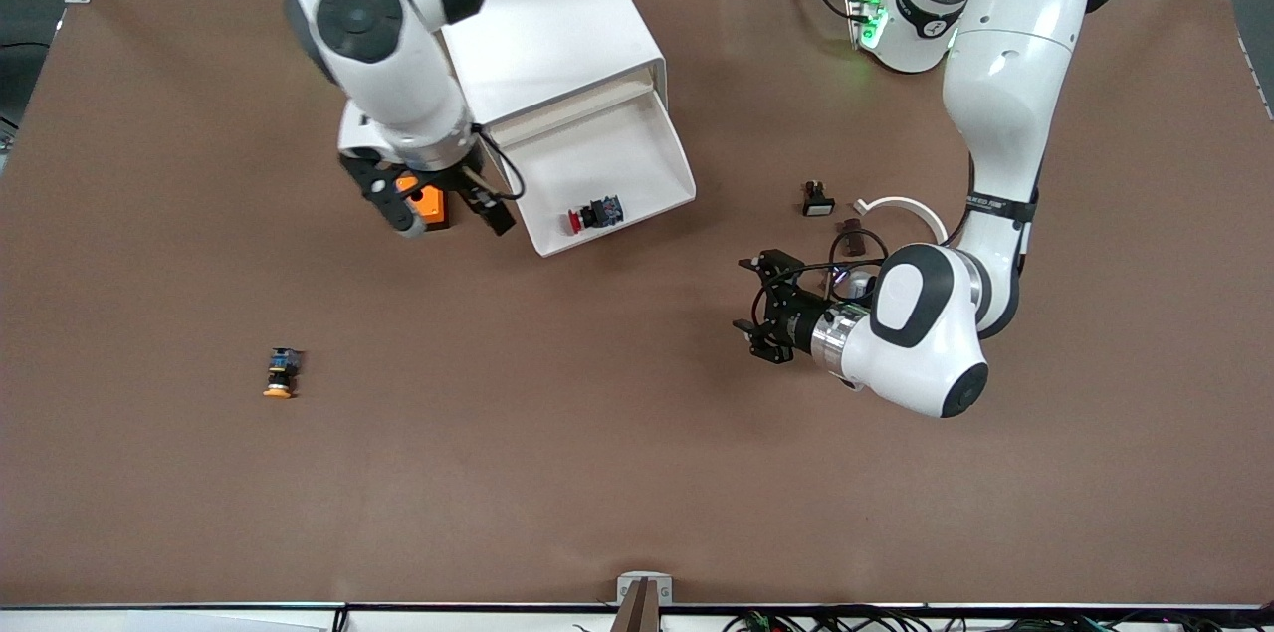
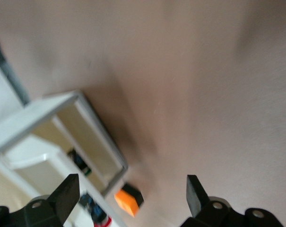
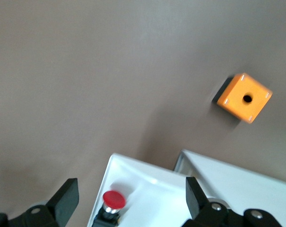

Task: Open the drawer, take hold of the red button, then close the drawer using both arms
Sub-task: 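Reach the right gripper into the drawer while the left gripper withdraws, then grasp the red push button inside the drawer with the right gripper, then lift the red button out of the drawer with the right gripper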

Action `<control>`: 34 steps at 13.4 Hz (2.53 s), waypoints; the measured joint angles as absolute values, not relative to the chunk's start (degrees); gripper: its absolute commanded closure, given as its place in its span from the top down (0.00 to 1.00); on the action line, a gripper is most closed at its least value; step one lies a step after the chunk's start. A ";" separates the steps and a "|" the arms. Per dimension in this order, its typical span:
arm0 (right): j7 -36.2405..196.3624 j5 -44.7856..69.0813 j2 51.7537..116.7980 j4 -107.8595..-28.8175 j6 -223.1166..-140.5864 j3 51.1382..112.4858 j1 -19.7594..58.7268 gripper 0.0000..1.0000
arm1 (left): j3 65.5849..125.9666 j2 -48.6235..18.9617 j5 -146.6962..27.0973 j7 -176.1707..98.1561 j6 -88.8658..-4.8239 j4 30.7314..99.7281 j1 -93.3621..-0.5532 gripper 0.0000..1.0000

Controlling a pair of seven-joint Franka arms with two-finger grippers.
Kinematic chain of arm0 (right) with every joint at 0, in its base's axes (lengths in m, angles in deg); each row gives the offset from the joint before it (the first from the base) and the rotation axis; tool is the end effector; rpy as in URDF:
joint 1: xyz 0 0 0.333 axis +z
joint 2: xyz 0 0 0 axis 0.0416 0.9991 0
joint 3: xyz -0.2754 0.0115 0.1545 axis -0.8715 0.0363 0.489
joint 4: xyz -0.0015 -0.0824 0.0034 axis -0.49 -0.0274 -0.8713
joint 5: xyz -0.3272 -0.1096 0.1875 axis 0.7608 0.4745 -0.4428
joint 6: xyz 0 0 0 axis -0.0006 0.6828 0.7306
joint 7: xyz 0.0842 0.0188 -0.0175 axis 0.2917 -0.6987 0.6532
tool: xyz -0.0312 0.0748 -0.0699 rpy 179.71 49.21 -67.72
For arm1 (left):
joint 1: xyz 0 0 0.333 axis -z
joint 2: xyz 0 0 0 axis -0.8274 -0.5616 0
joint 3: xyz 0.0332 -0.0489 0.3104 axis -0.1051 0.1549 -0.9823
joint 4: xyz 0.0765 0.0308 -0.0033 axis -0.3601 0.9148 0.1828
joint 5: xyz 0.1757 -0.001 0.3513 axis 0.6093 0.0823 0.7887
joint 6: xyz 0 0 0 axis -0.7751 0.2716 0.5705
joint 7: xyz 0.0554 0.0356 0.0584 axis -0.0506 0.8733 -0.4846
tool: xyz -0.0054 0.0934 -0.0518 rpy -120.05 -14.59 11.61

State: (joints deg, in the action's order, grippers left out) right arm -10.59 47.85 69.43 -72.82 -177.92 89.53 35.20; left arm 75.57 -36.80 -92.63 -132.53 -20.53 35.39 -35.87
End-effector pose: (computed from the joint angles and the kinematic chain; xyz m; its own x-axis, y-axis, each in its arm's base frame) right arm 0.4935 0.3472 0.4581 0.6288 -0.7771 -0.0265 -0.7772 -0.6292 0.0071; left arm 0.6517 -0.2926 0.2698 -0.1934 0.8518 -0.4869 0.8304 -0.1222 -0.5436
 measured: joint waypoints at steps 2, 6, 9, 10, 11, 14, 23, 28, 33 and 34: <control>-16.62 47.85 71.77 -72.88 -180.96 89.51 38.13 1.00 | 75.44 -35.82 -87.99 -125.59 -20.54 35.29 -35.86 0.99; -24.72 47.85 76.78 -72.95 -187.37 89.47 41.74 1.00 | 74.20 -34.75 -79.74 -113.55 -20.50 35.29 -35.84 0.99; -29.05 47.85 79.41 -72.95 -190.36 89.45 44.59 1.00 | 74.20 -34.24 -72.27 -106.49 -20.48 35.29 -35.85 0.99; -29.82 47.85 79.92 -72.94 -190.76 89.45 45.27 1.00 | 74.19 -34.05 -71.39 -104.75 -20.48 35.28 -35.85 0.99; -30.42 47.86 80.31 -72.95 -191.15 89.44 45.73 0.99 | 74.15 -33.92 -70.37 -102.87 -20.48 35.29 -35.86 0.99; -31.28 47.88 81.21 -73.72 -193.28 89.43 46.55 0.83 | 73.81 -33.39 -68.07 -97.58 -20.48 35.28 -35.87 0.99; -28.25 47.96 81.13 -74.07 -193.54 89.26 46.58 0.00 | 74.26 -32.95 -67.95 -96.47 -25.07 35.27 -34.61 0.99; -15.59 46.72 80.30 -66.16 -183.02 88.29 43.32 0.00 | 74.11 -32.83 -67.95 -87.58 -26.63 35.23 -35.02 0.99; 11.35 45.27 79.88 -60.41 -174.28 87.76 31.37 0.01 | 75.91 -32.39 -68.18 -86.40 -32.46 35.18 -34.74 1.00; 17.54 45.21 79.84 -59.97 -173.41 87.63 28.84 0.01 | 76.76 -32.39 -68.18 -86.40 -33.46 35.23 -34.47 1.00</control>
State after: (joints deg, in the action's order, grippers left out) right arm 17.54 45.21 79.84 -59.97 -173.41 87.63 28.84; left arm 76.76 -32.39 -68.18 -86.40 -33.46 35.23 -34.47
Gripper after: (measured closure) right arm 0.595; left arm 0.000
